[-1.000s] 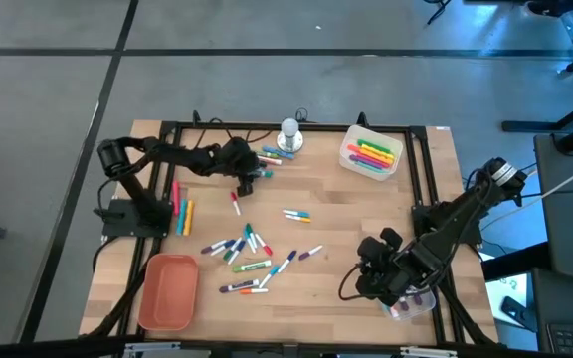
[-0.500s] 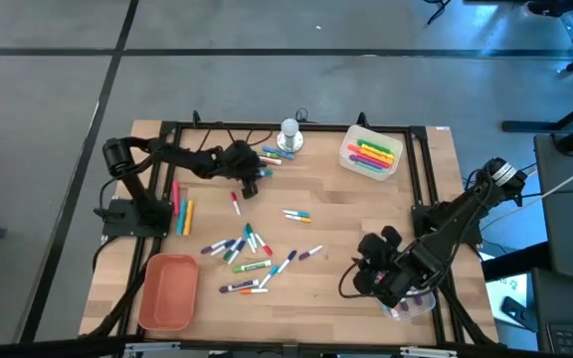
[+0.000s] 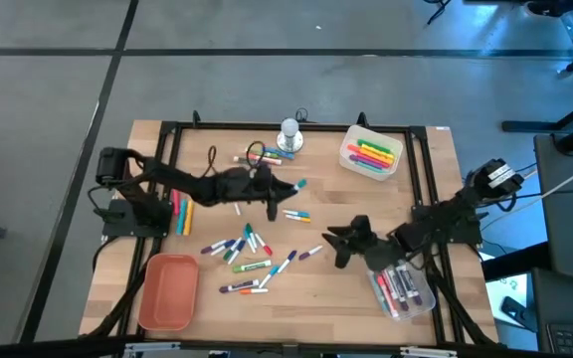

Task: Pick & Place Markers
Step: Put the medium light blue marker pen into the transparent bin

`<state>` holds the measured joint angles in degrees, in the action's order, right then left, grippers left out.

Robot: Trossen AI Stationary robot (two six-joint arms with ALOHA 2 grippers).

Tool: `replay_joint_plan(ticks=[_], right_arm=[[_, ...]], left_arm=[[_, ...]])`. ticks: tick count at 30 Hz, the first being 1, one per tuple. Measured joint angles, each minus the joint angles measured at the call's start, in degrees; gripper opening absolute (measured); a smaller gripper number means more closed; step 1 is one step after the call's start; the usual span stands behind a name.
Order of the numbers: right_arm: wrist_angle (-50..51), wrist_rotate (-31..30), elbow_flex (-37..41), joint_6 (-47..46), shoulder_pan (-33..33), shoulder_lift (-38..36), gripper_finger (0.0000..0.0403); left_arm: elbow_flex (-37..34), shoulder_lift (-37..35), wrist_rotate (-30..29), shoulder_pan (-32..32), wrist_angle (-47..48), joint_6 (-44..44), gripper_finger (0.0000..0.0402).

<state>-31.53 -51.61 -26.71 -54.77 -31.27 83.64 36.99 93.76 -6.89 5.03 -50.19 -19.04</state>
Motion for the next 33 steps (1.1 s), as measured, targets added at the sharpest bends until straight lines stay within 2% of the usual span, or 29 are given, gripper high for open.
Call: replay_joint_plan(ticks=[3,6,11,19,26,33], right_arm=[[-10.7,-0.1,2.0,11.0,1.8,0.0,0.0199],[-14.5,0.8,2.0,19.5,4.1,0.0,0.0217],[-14.7,10.5,-2.1,24.8,9.7,0.0,0.0235],[-12.6,24.6,-10.0,36.7,16.8,0.0,0.0238],[-7.6,30.2,-14.9,33.6,22.7,1.9,0.0238],[-7.5,30.9,-16.9,32.9,24.1,5.2,0.0237]], left_arm=[[0.0,0.0,-7.2,-3.5,-4.5,-3.2,0.0068],[0.0,0.0,-11.0,-5.8,-8.7,-5.1,0.0068],[0.0,0.0,-14.1,-8.4,-11.4,-6.8,0.0073],[0.0,0.0,-17.2,-10.2,-14.9,-8.8,0.0077],[0.1,0.0,-16.5,-10.2,-15.8,-8.9,0.0074],[0.1,0.0,-15.5,-10.3,-16.0,-9.2,0.0079]])
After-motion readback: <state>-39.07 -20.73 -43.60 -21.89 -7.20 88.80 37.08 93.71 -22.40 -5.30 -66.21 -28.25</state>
